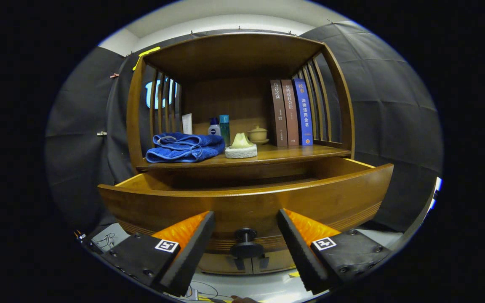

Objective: Pull open the drawer, take out the items inside it, and place them on the countertop above the cabinet.

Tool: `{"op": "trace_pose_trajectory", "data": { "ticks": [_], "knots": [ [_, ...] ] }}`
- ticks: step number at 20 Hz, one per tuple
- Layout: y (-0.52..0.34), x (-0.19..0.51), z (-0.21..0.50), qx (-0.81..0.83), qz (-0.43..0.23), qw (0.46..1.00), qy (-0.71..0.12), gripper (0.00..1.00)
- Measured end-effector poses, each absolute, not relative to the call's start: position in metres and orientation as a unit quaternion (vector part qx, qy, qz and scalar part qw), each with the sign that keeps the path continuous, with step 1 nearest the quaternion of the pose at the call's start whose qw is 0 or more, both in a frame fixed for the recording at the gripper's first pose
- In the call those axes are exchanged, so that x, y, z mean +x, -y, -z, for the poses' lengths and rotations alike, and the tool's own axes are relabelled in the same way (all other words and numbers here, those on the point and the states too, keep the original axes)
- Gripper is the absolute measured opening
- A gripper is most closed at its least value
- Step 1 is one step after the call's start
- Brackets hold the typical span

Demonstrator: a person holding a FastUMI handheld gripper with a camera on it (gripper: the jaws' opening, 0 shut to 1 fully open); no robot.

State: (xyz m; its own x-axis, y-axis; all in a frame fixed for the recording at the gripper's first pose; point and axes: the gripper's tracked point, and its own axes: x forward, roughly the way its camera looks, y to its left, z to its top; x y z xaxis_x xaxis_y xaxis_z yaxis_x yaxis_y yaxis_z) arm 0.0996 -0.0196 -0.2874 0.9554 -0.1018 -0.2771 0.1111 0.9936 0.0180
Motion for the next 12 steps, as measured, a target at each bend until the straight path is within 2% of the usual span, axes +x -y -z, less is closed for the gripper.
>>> {"op": "trace_pose_trajectory", "data": {
  "ticks": [12],
  "knots": [
    [0.027,0.183,0.300,0.014,0.052,0.987,-0.149,1.00]
  ]
}}
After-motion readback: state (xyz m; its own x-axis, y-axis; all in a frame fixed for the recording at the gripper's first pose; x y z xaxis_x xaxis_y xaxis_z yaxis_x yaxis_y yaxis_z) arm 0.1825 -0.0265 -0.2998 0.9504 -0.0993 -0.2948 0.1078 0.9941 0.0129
